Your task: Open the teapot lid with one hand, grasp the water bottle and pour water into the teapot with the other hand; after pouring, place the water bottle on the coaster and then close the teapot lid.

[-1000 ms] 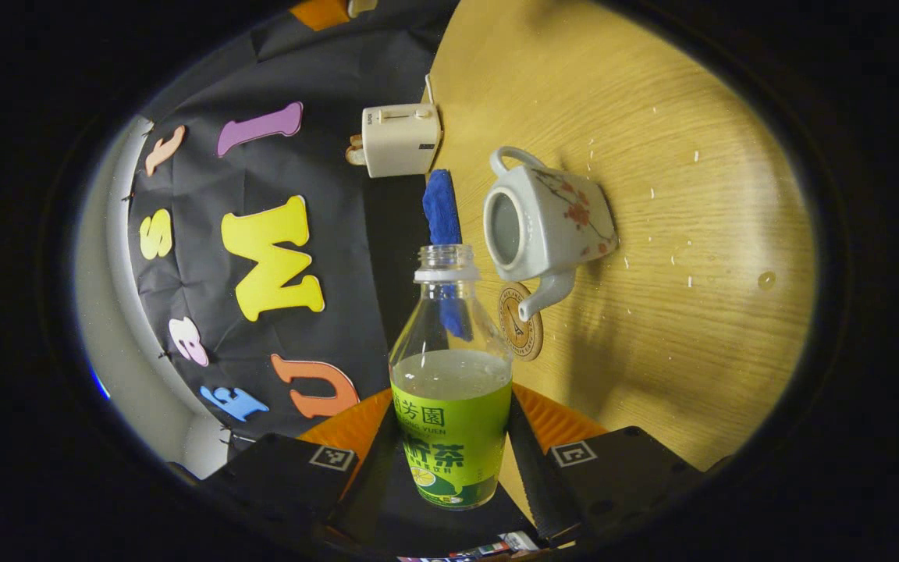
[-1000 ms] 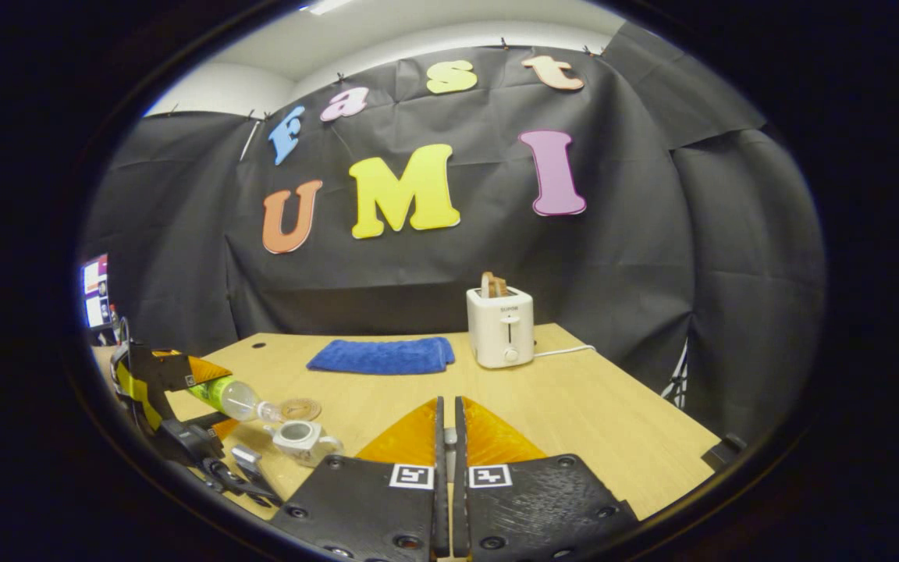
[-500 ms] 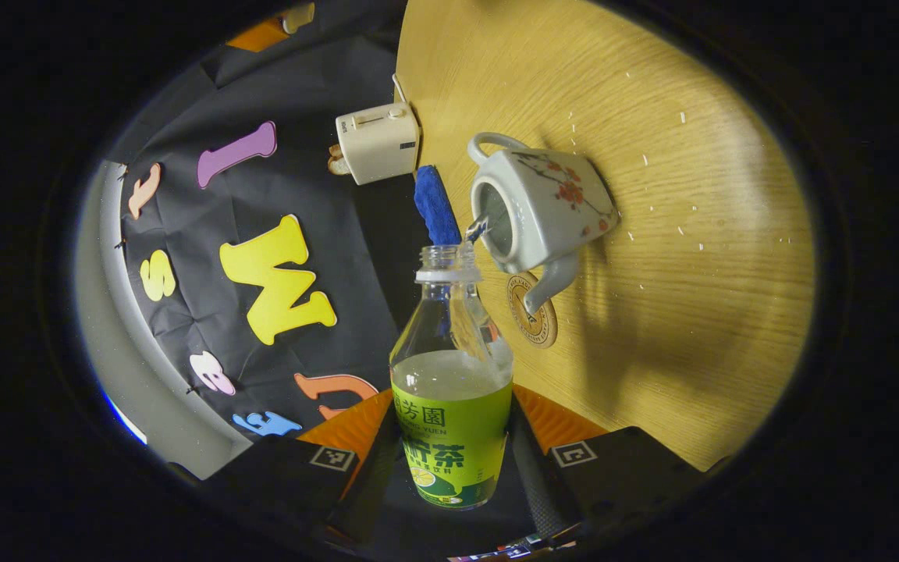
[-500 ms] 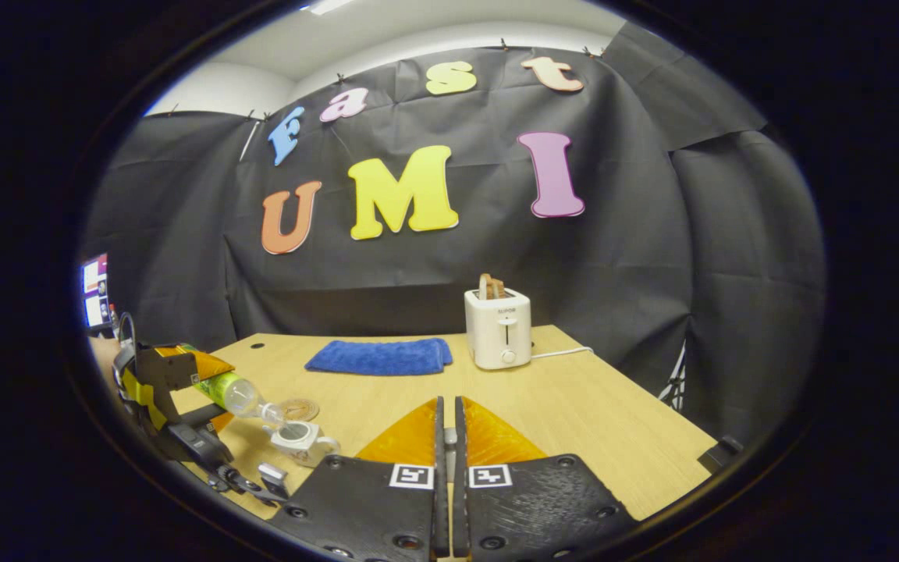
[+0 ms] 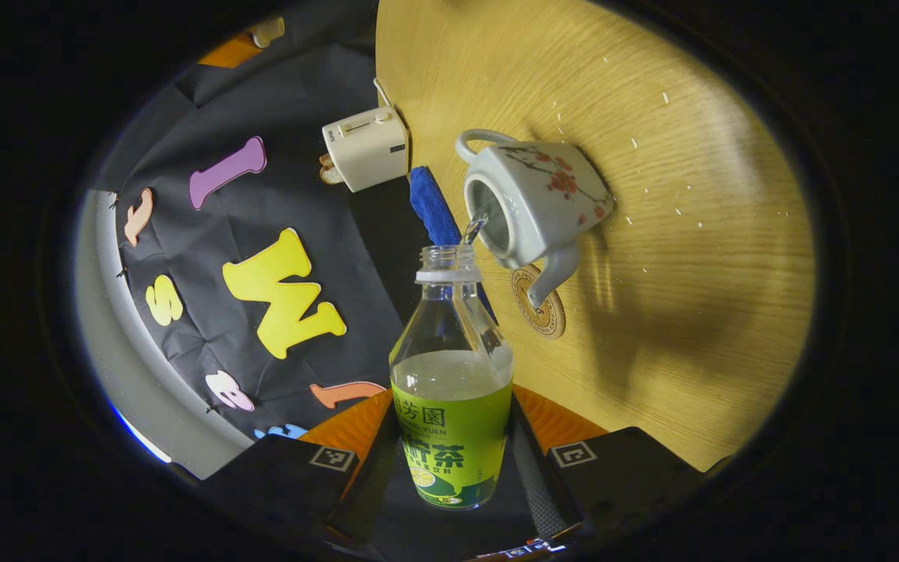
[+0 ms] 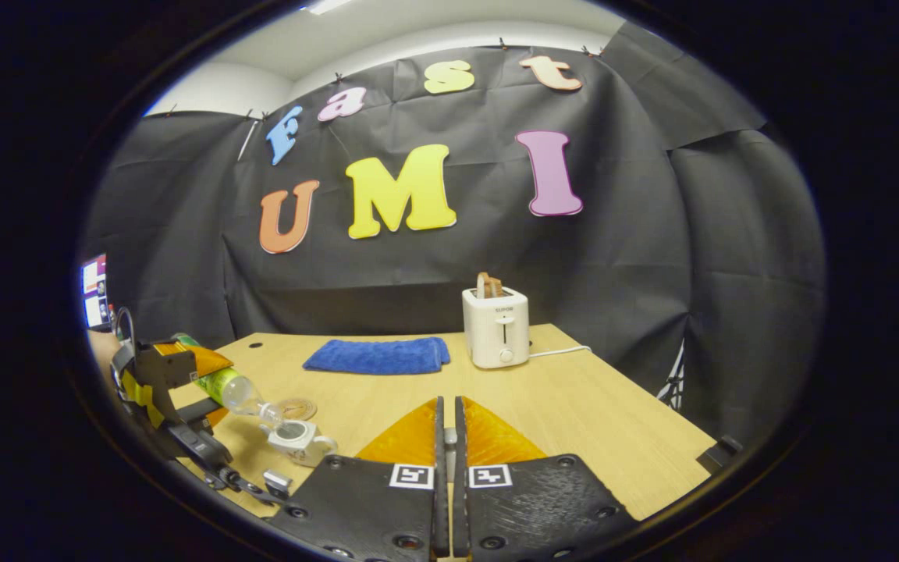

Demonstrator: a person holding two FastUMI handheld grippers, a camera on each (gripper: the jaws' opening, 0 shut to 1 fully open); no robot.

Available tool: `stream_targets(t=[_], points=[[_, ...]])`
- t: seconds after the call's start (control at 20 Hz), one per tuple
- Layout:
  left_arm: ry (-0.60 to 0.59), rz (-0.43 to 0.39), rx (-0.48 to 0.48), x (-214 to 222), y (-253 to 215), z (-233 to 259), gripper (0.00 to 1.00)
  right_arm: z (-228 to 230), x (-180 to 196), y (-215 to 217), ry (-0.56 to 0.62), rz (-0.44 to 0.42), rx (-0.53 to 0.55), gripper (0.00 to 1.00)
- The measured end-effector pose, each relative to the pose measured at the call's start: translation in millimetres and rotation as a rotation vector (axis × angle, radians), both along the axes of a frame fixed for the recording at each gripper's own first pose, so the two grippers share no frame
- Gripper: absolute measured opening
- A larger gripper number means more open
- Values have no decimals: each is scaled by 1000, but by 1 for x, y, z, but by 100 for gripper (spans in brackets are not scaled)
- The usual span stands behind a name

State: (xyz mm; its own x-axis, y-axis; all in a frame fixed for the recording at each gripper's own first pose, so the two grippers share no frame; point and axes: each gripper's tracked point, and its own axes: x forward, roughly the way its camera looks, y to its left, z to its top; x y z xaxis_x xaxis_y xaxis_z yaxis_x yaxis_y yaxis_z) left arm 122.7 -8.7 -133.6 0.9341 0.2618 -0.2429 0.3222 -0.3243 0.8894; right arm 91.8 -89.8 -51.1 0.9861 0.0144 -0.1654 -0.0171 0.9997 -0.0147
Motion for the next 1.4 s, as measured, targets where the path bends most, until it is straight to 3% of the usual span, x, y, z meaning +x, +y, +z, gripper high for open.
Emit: stream_targets(t=[0.75, 1.4], points=[[13, -2, 120, 0, -2, 14, 76, -1, -1, -1, 12, 17, 31, 2], [16, -5, 111, 2, -4, 11, 76, -1, 1, -7, 12, 10, 37, 2]])
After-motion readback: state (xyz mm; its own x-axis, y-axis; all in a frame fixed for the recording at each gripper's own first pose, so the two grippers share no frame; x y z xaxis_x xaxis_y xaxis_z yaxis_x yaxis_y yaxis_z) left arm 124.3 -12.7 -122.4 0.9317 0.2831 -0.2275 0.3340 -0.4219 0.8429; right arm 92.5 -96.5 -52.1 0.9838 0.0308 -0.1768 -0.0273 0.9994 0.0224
